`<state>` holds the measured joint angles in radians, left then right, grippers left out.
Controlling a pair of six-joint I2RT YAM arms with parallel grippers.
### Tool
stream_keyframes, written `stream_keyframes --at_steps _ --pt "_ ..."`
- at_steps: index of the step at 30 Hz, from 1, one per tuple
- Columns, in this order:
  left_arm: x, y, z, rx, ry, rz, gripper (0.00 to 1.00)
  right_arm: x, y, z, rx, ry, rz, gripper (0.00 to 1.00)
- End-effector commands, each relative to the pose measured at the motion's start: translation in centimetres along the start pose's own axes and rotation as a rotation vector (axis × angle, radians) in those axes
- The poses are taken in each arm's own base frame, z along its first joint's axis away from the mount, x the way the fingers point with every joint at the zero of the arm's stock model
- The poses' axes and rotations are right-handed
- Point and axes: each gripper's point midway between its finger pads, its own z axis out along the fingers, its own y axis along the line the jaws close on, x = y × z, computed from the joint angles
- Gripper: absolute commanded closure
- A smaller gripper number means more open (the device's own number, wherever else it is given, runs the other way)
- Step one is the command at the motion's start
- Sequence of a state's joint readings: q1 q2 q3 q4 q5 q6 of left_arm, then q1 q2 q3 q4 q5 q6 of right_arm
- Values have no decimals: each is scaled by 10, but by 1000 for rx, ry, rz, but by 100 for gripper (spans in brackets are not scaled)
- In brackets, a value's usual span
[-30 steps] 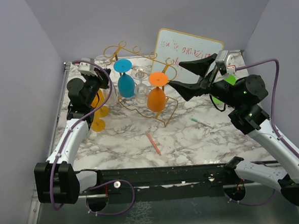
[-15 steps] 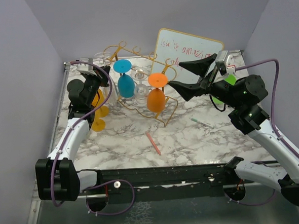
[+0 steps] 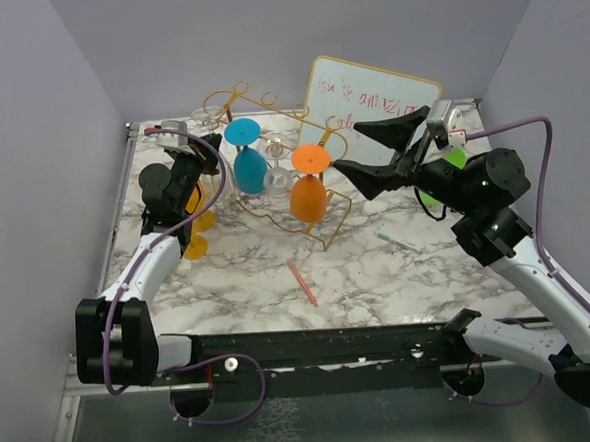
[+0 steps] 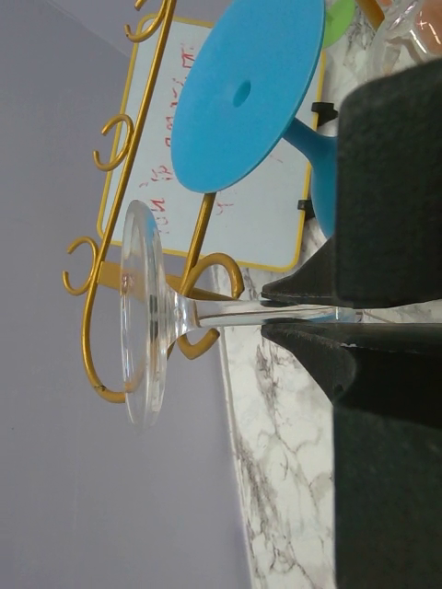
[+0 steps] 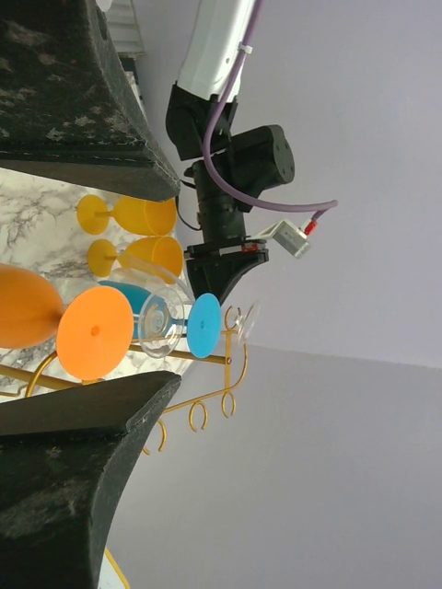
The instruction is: Place the wine glass upside down on the wine glass rack
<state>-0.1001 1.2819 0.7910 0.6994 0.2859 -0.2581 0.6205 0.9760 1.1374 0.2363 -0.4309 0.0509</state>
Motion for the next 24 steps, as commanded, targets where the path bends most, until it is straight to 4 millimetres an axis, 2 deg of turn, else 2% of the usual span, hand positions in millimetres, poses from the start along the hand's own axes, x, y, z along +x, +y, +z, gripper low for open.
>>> stream_keyframes --at_steps 1,7,15,24 --pt "-17 -1 2 10 -97 11 100 0 1 -2 5 4 -7 20" --pt "-15 0 0 1 -119 -21 100 1 0 -3 9 7 -7 20" --pt "6 -5 -4 25 -69 -123 77 4 0 -1 8 12 -4 20" --pt "10 -9 -14 24 -61 -160 57 3 1 -3 6 7 -1 20"
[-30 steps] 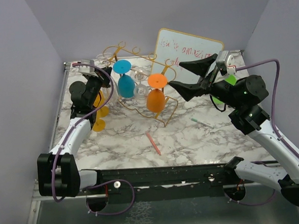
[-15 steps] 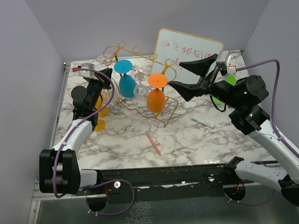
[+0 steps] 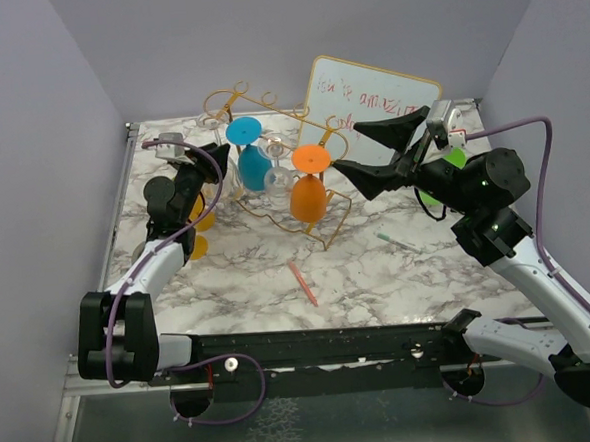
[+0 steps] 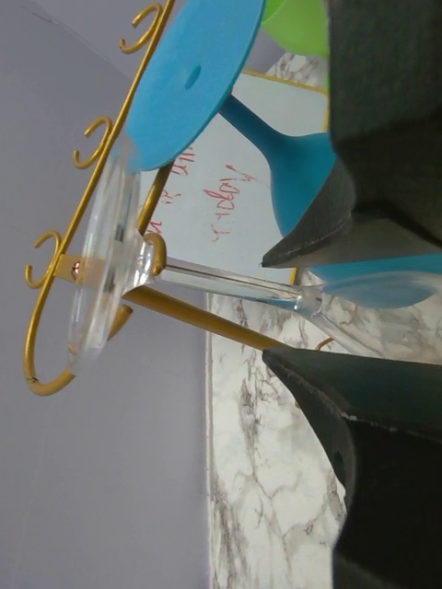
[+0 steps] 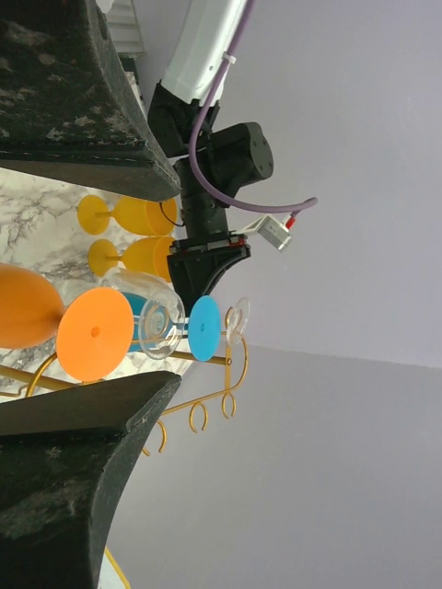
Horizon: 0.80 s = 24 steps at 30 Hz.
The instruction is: Place the wine glass upside down on the wine glass rack
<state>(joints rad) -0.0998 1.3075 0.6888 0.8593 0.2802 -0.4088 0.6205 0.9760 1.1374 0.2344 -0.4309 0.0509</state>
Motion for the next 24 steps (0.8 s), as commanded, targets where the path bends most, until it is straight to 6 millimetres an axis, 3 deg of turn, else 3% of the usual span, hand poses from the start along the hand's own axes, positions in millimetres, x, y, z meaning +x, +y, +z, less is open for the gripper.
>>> stream_keyframes --at_steps 1,11,17,24 --pt "-8 -7 -8 17 -29 -23 54 3 1 -3 5 6 -2 20" --pt "-16 -13 -20 -6 -21 -69 29 -1 3 -6 1 -1 -2 20" --pt "-26 -13 -35 -70 1 -91 23 -3 5 -9 1 -3 -3 20" --pt "-33 7 -65 -295 99 -88 23 -4 6 -12 5 -3 -1 20"
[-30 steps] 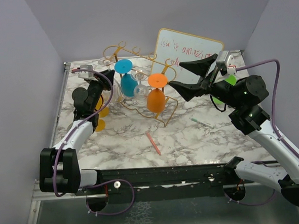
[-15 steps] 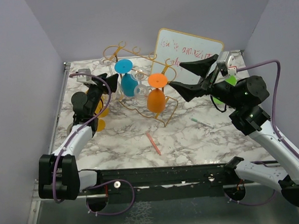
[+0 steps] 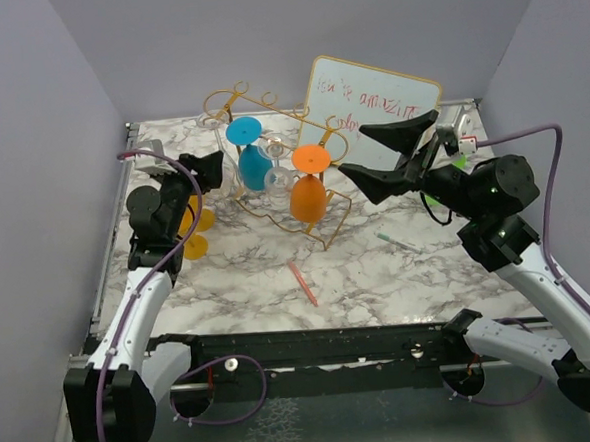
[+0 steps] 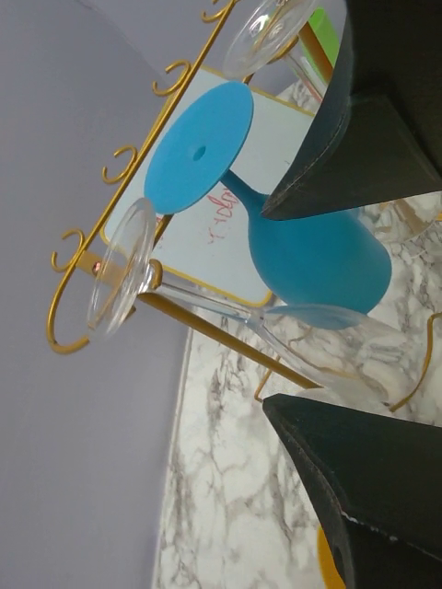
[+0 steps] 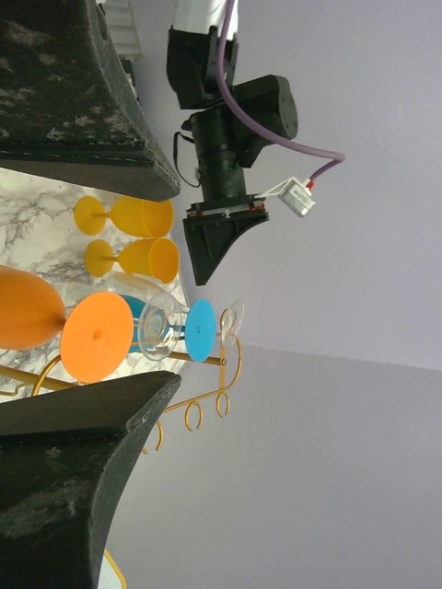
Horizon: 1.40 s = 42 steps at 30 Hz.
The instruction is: Place the wine glass upside down on the wine glass rack
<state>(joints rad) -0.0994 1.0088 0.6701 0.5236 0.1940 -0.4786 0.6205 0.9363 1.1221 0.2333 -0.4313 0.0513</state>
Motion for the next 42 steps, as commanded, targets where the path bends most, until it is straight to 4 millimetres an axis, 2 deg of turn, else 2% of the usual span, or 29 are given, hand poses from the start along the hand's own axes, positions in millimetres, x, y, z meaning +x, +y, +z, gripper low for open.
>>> stream_keyframes --at_steps 1,3,6,10,19,22,25,29,33,39,42 --pt "-2 32 -24 -254 96 -4 23 4 1 -5 9 17 7 20" --pt "-1 47 -36 -369 129 -13 25 4 1 -6 12 16 7 20" --pt "6 63 -46 -501 200 -39 36 1 0 -8 22 7 5 20" --pt "13 77 -38 -583 270 -99 46 -5 2 -9 21 -18 15 20" --pt "25 93 7 -490 456 -198 44 -13 7 -16 14 -32 11 20" --pt "31 95 21 -454 502 -208 48 -13 6 -16 19 -32 7 20" --pt "39 97 30 -423 562 -188 56 -12 5 -16 23 -27 8 20" --pt "50 91 33 -321 629 -136 57 -12 6 -17 21 -31 0 20" --pt "65 100 31 -319 693 -98 58 -10 5 -16 21 -31 2 20" --pt "80 112 31 -305 777 -29 70 -7 5 -16 20 -26 3 20" --pt "85 109 32 -266 806 -28 72 -7 5 -17 22 -26 1 20"
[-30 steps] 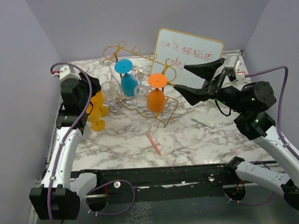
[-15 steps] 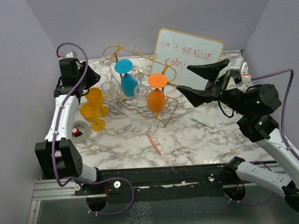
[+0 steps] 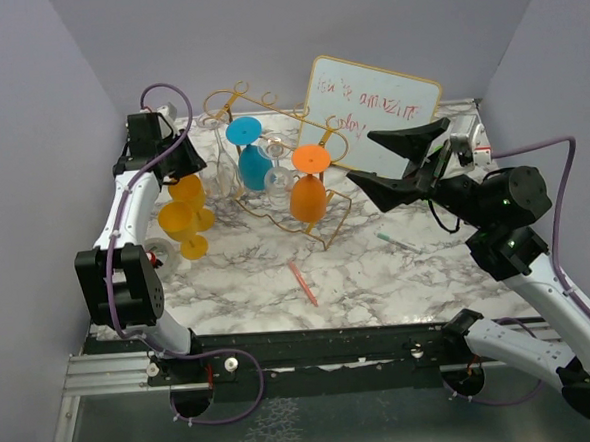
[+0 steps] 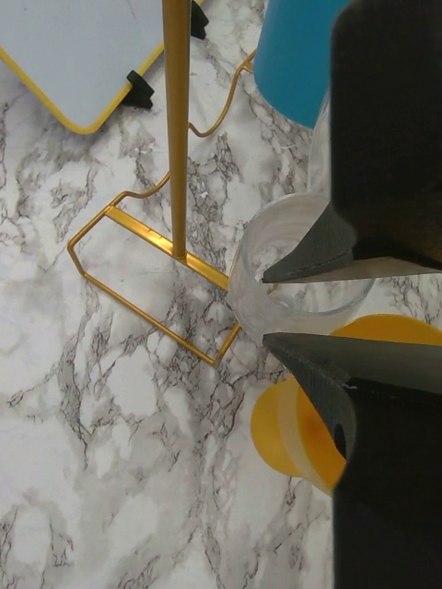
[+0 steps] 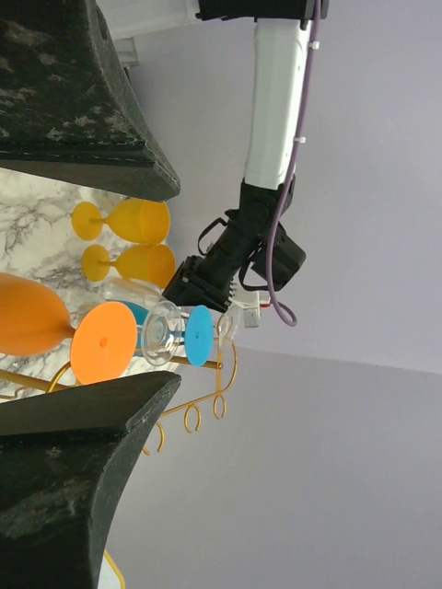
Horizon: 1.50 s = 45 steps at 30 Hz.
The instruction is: Place the wine glass upside down on the wine glass rack
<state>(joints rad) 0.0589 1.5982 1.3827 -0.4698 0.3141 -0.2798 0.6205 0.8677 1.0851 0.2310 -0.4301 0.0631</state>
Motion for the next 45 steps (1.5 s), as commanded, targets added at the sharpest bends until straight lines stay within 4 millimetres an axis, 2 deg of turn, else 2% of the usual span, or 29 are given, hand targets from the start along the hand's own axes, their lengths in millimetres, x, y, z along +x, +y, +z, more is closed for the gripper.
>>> stream_keyframes --at_steps 1,7,12,19,25,34,45 --pt "3 -9 -2 71 50 80 72 3 -3 -1 21 1 1 20" --pt "6 -13 4 112 79 91 75 5 -4 -1 26 6 -2 20" --pt "8 -9 8 101 94 92 86 5 -4 -2 31 6 -4 20" --pt "9 -8 1 89 92 120 100 2 -5 -3 34 1 -5 20" --pt "20 -12 -10 100 102 104 100 0 -5 -1 34 -4 -7 20" --pt "52 -15 -36 86 131 29 100 -2 -2 1 13 -12 7 20" --pt "86 -4 -55 22 165 -8 100 -8 3 0 -3 -30 21 20"
